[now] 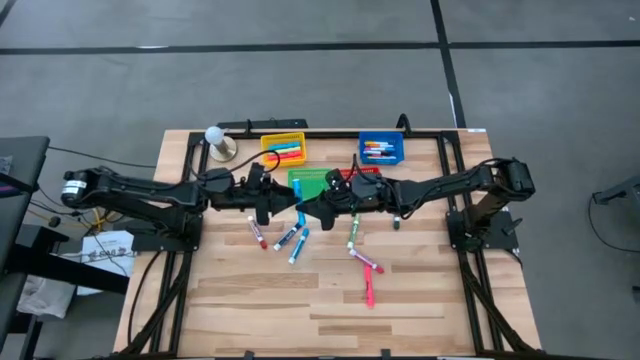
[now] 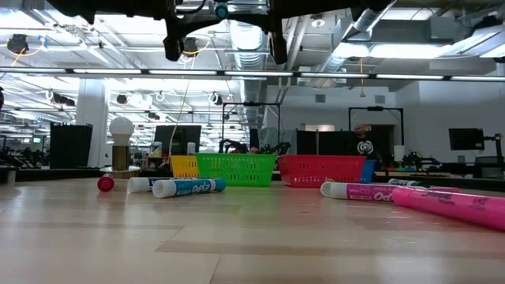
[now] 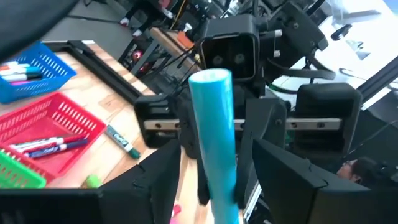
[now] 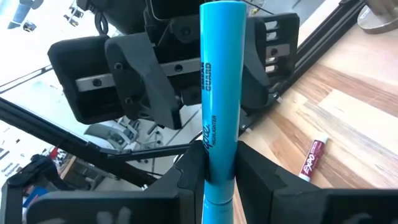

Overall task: Pick & Place Markers
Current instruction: Put the blue sharpie into the yellow bin

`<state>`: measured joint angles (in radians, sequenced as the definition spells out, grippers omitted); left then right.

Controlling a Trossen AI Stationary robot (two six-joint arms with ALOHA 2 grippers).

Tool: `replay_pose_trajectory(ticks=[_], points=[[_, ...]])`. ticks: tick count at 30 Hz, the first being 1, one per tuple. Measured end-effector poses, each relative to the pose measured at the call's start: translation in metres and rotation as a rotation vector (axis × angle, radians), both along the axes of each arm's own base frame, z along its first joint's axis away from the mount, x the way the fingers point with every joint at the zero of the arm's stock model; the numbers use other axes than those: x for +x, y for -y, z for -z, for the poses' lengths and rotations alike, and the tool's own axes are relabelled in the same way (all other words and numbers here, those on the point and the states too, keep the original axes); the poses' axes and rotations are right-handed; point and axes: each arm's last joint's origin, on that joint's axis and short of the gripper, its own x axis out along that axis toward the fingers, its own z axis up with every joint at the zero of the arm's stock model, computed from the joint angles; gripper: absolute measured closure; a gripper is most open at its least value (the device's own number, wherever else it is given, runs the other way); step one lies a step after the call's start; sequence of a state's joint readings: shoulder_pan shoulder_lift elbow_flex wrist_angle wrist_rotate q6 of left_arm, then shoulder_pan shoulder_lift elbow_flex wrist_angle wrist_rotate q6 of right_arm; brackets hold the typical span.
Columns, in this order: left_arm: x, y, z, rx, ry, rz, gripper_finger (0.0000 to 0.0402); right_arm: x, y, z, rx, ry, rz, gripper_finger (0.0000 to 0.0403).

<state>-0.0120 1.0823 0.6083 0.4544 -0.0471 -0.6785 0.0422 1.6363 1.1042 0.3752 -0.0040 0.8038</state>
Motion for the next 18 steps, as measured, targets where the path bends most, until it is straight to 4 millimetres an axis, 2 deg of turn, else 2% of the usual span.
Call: replay_pose_trajectory(ticks=[8,18], points=[[0.0021,-0.0019,-0.0008,0.0,0.023,0.006,0.0199,0.0,0.0,0.0001,0.0,-0.001,0.0,0.0342],[0.0076,-0.003,0.0048,0.0,0.007,0.005,0.025,0.0,0.0,0.0001,0.001,-0.001,0.0,0.0342]])
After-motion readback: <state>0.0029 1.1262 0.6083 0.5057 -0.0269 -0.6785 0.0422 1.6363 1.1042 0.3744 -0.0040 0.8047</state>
